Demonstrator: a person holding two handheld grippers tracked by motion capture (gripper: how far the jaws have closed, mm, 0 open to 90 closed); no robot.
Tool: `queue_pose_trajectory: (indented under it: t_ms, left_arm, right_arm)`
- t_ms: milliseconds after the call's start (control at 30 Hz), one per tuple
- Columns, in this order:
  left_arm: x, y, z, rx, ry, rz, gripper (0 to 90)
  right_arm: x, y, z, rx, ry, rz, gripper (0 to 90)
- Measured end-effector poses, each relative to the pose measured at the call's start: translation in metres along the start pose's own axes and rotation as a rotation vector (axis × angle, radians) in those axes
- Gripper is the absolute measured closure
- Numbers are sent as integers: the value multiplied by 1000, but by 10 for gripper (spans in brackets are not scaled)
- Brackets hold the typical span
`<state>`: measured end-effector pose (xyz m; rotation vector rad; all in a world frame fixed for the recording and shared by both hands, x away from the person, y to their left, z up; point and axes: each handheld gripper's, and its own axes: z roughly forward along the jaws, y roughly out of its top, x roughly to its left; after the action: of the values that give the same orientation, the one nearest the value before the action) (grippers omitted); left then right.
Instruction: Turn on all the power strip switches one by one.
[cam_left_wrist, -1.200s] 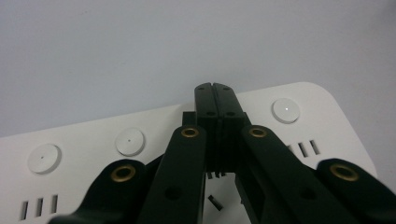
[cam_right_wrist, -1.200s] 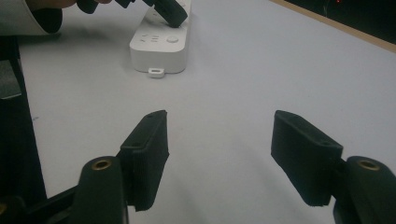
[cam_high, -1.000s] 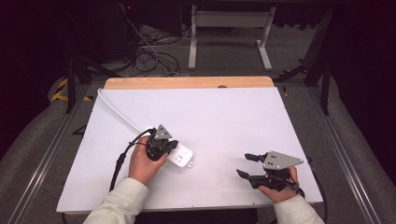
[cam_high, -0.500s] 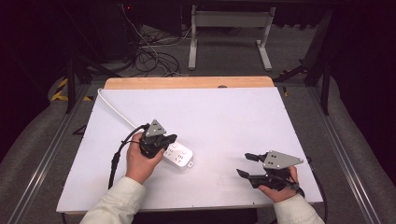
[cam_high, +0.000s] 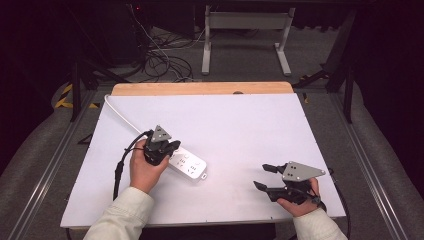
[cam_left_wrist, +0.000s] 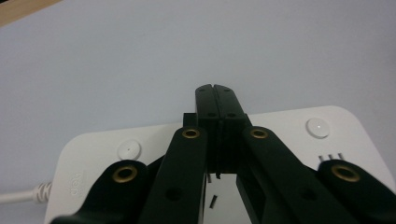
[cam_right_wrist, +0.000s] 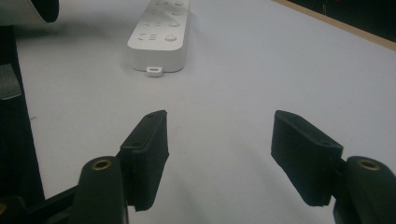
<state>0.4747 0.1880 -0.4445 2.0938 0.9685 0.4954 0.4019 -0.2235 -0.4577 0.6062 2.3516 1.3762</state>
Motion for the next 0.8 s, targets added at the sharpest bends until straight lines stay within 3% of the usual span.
queue_pose_trajectory:
  t_ms: [133, 367, 800]
  left_arm:
    - [6, -3, 2, 9, 6, -22, 900]
    - [12, -6, 8, 28, -18, -49, 900]
    - [12, -9, 16, 63, -28, -49, 900]
  right_arm:
    - [0, 0, 0, 0, 1, 1, 370]
    - [0, 0, 0, -1, 3, 2, 369]
    - [0, 0, 0, -1, 4, -2, 368]
